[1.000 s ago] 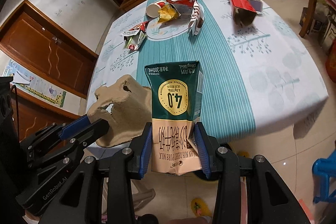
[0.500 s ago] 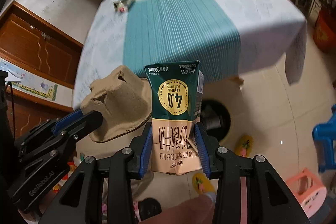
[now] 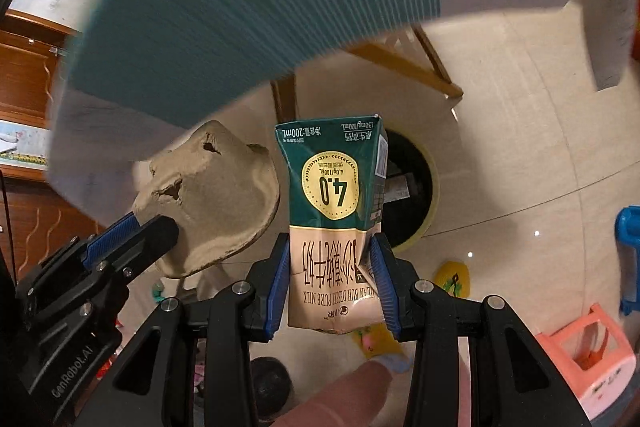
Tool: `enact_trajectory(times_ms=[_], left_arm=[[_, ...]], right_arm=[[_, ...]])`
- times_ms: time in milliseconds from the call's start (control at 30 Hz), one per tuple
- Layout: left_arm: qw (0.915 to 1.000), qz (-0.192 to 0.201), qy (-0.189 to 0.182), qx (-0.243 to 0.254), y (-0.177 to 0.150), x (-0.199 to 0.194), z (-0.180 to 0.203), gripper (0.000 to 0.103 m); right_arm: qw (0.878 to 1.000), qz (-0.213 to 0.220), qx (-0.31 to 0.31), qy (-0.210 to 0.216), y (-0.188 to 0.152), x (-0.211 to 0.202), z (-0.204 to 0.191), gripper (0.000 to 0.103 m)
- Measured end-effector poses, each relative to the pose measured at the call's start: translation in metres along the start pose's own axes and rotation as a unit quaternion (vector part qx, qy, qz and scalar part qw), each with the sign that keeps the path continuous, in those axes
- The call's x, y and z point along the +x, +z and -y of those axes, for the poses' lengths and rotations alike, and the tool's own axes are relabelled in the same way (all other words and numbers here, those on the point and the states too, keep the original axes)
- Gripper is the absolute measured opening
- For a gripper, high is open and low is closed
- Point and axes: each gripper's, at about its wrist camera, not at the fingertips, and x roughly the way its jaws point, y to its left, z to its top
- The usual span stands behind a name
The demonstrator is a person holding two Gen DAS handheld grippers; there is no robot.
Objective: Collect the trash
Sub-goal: 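Carry tray and carton to the bin and open both grippers over it, then raise both open grippers from the bin back toward the table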
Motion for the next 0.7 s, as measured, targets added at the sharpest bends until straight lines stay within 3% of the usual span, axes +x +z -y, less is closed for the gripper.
enact_trajectory(times_ms=[300, 400, 433, 700], left_arm=[[0.9993, -0.035, 0.002, -0.015, -0.020, 0.139, -0.008, 0.023], [0.9983, -0.056, 0.002, -0.018, -0.021, 0.169, -0.013, 0.023], [0.9981, -0.058, 0.004, -0.018, -0.022, 0.176, -0.014, 0.023], [0.9977, -0.060, 0.011, -0.028, -0.023, 0.176, -0.026, 0.023]], right_arm=[[1.000, -0.020, -0.013, 0.012, 0.008, 0.138, 0.037, 0.042], [1.000, -0.019, -0.020, -0.001, 0.012, 0.170, 0.041, 0.058], [1.000, -0.015, -0.023, -0.005, 0.013, 0.175, 0.041, 0.064], [1.000, -0.004, -0.008, -0.002, 0.010, 0.178, 0.041, 0.065]])
